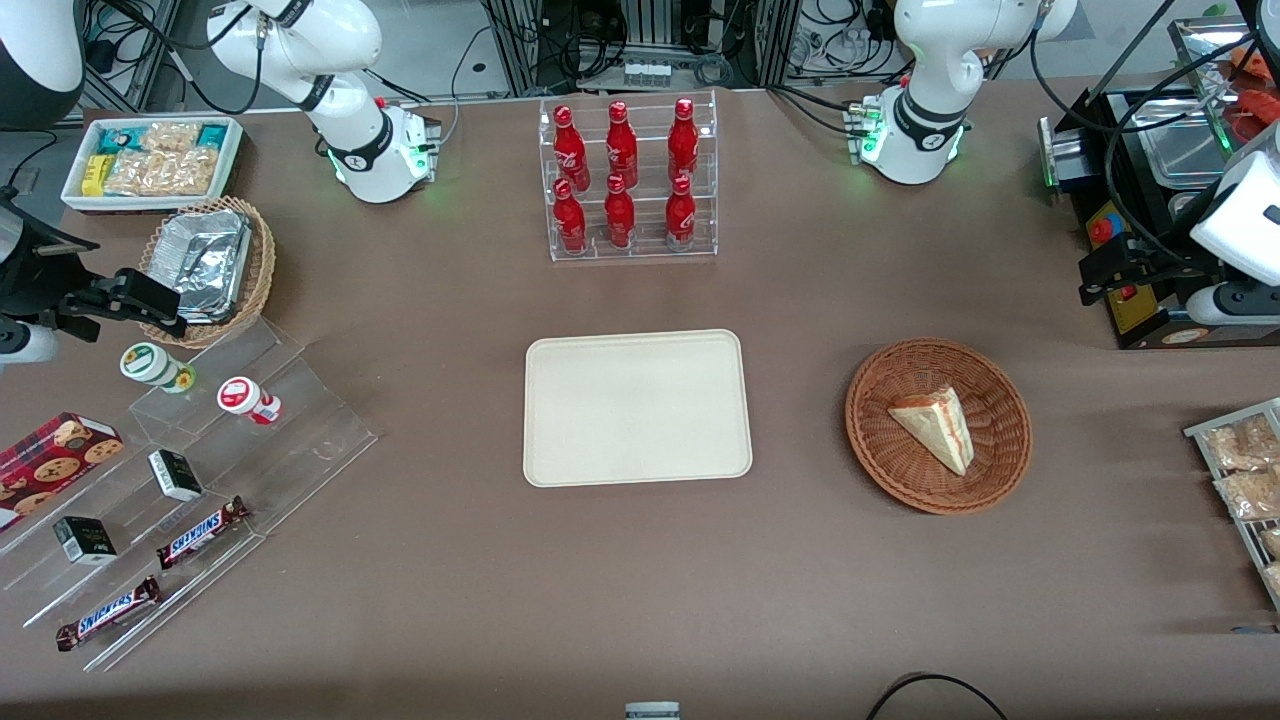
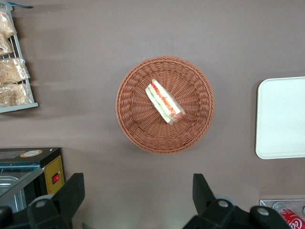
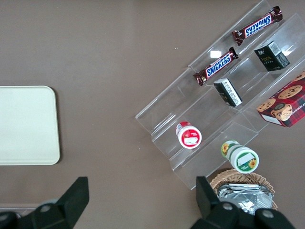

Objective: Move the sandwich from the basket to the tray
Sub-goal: 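Move the left gripper over the wicker basket above the sandwich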

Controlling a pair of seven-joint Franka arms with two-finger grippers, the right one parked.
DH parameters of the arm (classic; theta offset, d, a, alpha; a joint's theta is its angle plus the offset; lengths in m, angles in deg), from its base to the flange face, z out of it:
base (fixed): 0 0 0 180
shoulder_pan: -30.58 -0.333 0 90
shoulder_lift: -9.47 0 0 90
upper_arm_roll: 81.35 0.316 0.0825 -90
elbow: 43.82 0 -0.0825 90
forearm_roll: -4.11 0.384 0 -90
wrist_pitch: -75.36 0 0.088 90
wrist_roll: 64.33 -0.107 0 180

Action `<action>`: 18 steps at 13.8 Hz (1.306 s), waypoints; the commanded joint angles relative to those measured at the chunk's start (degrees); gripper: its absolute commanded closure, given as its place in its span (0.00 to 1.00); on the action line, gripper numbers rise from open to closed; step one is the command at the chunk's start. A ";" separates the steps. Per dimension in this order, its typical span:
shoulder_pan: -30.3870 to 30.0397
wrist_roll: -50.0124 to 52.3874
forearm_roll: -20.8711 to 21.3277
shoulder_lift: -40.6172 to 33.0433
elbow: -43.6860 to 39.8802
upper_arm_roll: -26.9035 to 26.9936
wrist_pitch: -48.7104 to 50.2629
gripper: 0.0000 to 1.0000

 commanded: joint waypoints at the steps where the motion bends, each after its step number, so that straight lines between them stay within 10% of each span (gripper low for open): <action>1: 0.27 -0.79 0.53 0.05 0.05 0.11 1.29 0.00; 9: -0.25 4.13 -1.93 -0.40 9.63 -0.16 -5.19 0.00; 18: 0.89 30.47 -1.67 1.00 34.76 -1.56 -41.56 0.00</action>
